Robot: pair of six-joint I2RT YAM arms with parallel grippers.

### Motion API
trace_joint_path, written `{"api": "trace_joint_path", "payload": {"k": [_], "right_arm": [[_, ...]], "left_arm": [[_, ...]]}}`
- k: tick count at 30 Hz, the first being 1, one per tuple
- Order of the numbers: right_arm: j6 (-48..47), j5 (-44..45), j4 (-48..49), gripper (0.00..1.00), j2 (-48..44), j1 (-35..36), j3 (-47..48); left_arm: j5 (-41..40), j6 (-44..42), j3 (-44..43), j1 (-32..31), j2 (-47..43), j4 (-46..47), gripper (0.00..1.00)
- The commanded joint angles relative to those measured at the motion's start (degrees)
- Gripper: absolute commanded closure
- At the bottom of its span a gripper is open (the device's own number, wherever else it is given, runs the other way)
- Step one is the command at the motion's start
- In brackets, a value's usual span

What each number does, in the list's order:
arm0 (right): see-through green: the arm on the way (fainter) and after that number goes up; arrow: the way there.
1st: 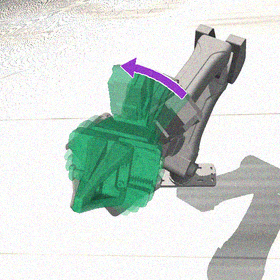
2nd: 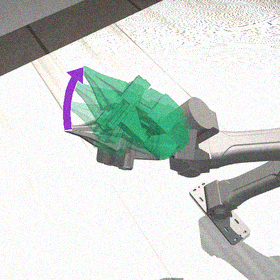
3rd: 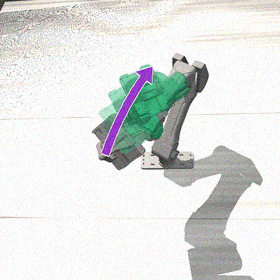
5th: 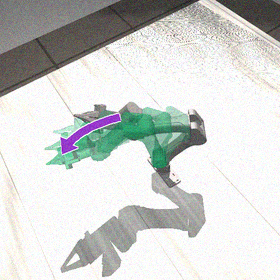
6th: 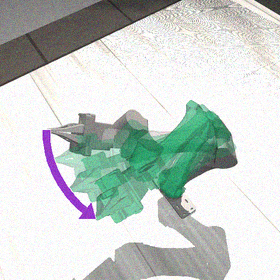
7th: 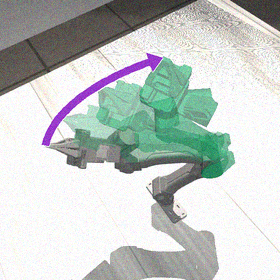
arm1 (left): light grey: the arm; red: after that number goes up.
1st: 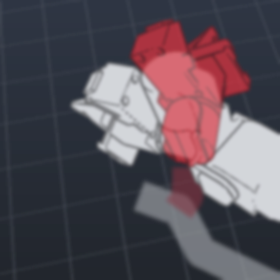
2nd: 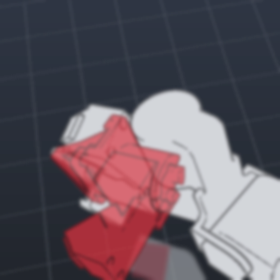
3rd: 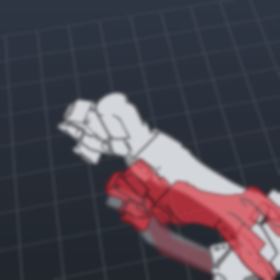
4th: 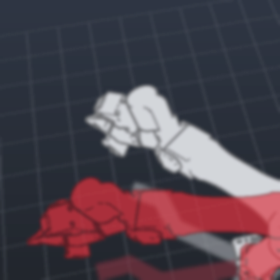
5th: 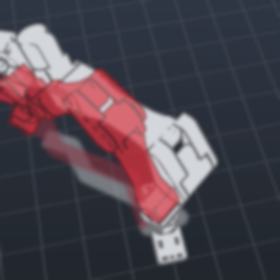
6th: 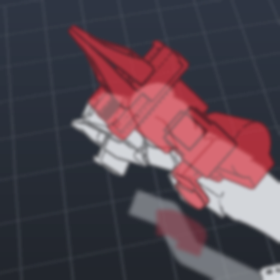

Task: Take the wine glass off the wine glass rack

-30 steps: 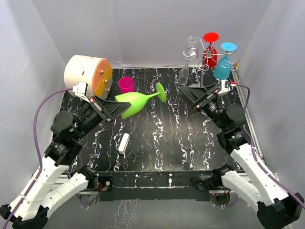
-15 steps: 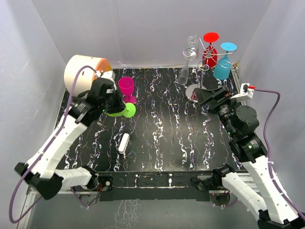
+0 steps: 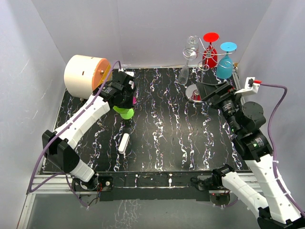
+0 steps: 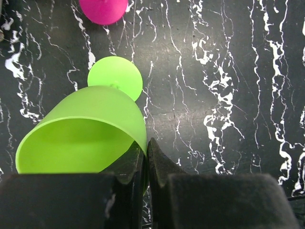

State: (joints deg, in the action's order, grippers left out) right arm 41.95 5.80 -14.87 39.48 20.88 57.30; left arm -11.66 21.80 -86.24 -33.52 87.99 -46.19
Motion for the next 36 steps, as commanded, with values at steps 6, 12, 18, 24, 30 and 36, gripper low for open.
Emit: {"api": "trace_joint_path", "payload": {"k": [6, 12, 18, 24, 30, 36], "right_arm": [[-0.2, -2.6, -0.8, 0.02, 4.2, -0.1, 5.8], [-2.7, -2.2, -5.5, 0.02, 6.1, -0.1, 10.3], [-6.6, -0.5, -11.2, 0.02, 6.4, -0.1, 14.6], [-6.9, 0.8, -10.3, 0.02, 4.1, -0.1, 12.1], [-7.0, 0.6, -10.3, 0.02, 5.0, -0.1, 12.7], [-6.5, 0.2, -9.7, 0.02, 5.0, -0.1, 11.4]], "left_arm": [[-3.8, -3.9, -3.0, 2.0, 4.5, 2.8, 1.00], [0.5, -5.2, -3.1, 5.3, 7.3, 2.6, 1.00], [3.0, -6.6, -3.9, 8.8, 9.2, 1.7, 1.00], [5.4, -6.5, -6.1, 9.5, 12.1, 1.0, 1.00], [4.8, -6.6, -8.4, 9.5, 14.9, 0.1, 0.97], [2.6, -7.1, -9.6, 9.5, 13.7, 0.4, 0.68]]}}
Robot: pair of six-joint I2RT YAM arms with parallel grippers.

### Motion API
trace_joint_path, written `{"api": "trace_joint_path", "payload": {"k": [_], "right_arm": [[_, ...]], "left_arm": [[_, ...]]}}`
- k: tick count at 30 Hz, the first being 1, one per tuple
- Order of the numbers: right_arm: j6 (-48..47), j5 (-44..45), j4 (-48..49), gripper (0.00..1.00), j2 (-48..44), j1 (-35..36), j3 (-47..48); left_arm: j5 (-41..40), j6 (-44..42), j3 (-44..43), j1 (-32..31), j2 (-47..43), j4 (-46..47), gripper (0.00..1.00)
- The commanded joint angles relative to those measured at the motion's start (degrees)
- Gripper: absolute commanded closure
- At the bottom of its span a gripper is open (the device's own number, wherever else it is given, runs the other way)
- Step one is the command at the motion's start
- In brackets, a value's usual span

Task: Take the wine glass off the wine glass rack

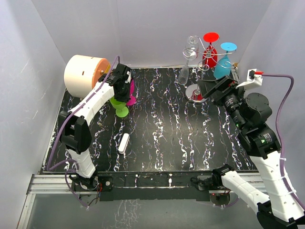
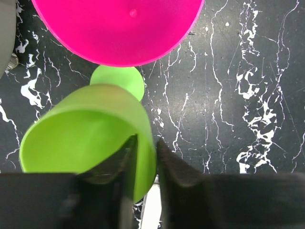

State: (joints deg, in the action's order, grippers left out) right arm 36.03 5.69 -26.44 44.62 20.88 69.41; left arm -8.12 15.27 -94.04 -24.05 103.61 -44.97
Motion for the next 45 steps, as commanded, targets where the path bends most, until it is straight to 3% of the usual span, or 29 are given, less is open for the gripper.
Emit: {"api": "trace_joint_path", "payload": {"k": [1, 14, 20, 26, 30, 39, 45], "right_arm": [[-0.5, 0.2, 1.9, 0.02, -0.2, -0.1, -0.9], [-5.3, 4.1, -1.7, 0.02, 0.2, -0.1, 0.1], [-11.4, 13.1, -7.9, 0.02, 0.2, -0.1, 4.7], [-15.6, 18.0, -12.1, 0.02, 1.6, -0.1, 11.5], [-15.8, 16.5, -13.4, 0.02, 4.2, -0.1, 16.3], [-23.9, 3.0, -11.6, 0.02, 16.5, -0.1, 24.2], [-27.3, 2.6, -7.6, 0.02, 24.5, -0.1, 28.2]], "left_arm": [[-0.7, -0.7, -1.6, 0.1, -2.5, -0.5, 0.64], [6.7, -1.5, -4.2, 0.0, -13.4, 0.5, 0.25], [14.5, -4.1, -2.4, 0.0, -20.2, 11.7, 0.10], [22.5, -3.9, 8.8, 0.0, -29.1, 30.0, 0.04], [25.0, -3.5, 17.0, 0.1, -34.4, 38.0, 0.02], [26.1, -4.5, 26.0, 0.0, -40.9, 43.1, 0.01], [24.9, -4.5, 28.5, 0.0, -42.6, 44.4, 0.01]]}}
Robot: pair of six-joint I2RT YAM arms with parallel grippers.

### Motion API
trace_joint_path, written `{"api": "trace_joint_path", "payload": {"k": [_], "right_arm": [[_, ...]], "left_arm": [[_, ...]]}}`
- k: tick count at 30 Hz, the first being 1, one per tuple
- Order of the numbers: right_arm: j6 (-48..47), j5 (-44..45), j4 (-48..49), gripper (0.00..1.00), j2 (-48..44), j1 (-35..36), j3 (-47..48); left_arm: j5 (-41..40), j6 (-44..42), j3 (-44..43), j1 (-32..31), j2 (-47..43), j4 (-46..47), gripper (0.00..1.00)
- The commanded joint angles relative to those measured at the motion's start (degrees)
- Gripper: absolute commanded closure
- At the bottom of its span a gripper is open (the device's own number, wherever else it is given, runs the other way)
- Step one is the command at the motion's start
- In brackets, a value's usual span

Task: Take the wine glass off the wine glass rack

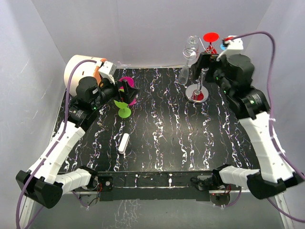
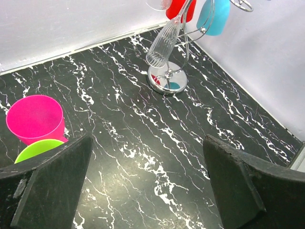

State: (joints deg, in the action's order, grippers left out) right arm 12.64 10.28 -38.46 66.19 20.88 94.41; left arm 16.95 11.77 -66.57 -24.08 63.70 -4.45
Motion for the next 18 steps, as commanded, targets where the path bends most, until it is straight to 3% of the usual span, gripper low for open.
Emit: {"api": "trace_joint_path", "payload": {"k": [1, 8, 18], "right_arm": [[-3.9, -2.2, 5.3, 0.02, 3.9, -0.1, 3.5], [-2.4, -2.2, 8.1, 0.05, 9.8, -0.1, 5.2], [-7.6, 1.0, 11.8, 0.14, 16.4, -0.1, 9.2]], "left_arm": [[-0.3, -1.1, 1.5, 0.0, -2.8, 4.0, 0.01], [-0.4, -0.9, 2.6, 0.0, -3.9, 4.6, 0.01], [0.2, -0.2, 3.5, 0.0, -4.4, 5.5, 0.01]]}}
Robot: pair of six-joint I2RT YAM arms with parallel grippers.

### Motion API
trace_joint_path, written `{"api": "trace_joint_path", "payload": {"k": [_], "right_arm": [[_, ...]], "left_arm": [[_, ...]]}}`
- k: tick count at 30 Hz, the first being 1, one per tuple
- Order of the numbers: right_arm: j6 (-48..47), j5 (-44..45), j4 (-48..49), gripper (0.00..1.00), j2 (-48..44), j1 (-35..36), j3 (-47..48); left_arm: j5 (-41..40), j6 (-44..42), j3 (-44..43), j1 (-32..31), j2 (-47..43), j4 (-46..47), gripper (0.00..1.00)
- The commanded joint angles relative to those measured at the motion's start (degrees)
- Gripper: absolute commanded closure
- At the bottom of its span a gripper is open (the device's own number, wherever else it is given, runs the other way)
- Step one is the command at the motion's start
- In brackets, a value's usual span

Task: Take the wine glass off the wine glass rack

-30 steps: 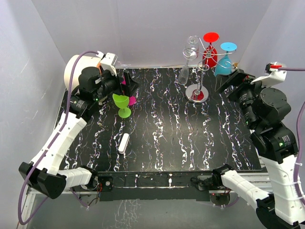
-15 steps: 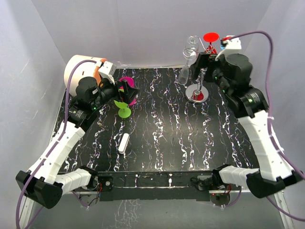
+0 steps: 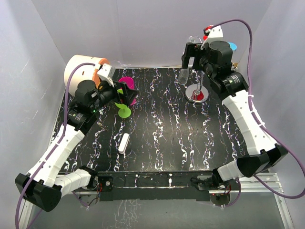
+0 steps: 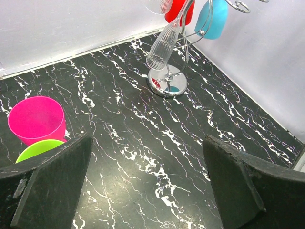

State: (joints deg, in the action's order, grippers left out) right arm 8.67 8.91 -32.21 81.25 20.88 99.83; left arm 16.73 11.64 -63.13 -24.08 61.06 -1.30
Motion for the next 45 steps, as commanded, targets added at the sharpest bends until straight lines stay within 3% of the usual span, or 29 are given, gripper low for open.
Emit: {"api": "trace_joint_path", "payload": {"k": [1, 9, 19, 29, 45], "right_arm": [[-4.7, 3.0, 5.8, 0.15, 2.0, -0.1, 4.3], [-11.1, 3.0, -1.4, 0.17, 9.5, -0.1, 13.5], [-11.2, 6.7, -2.9, 0.02, 13.4, -0.3, 15.2], [-11.7, 5.1, -5.8, 0.02, 17.7, -1.5, 19.7], [-12.3, -3.7, -3.5, 0.10, 19.8, -5.0, 17.6]], "left_arm": [[0.5, 0.0, 0.1, 0.0, -1.9, 2.4, 0.01], [0.7, -0.1, 0.2, 0.0, -2.2, 2.5, 0.01], [1.2, 0.1, 0.4, 0.0, -2.2, 2.8, 0.01], [1.2, 0.0, 0.4, 0.0, -1.9, 2.7, 0.01], [0.5, -0.2, 0.3, 0.0, -1.7, 2.4, 0.01]]}}
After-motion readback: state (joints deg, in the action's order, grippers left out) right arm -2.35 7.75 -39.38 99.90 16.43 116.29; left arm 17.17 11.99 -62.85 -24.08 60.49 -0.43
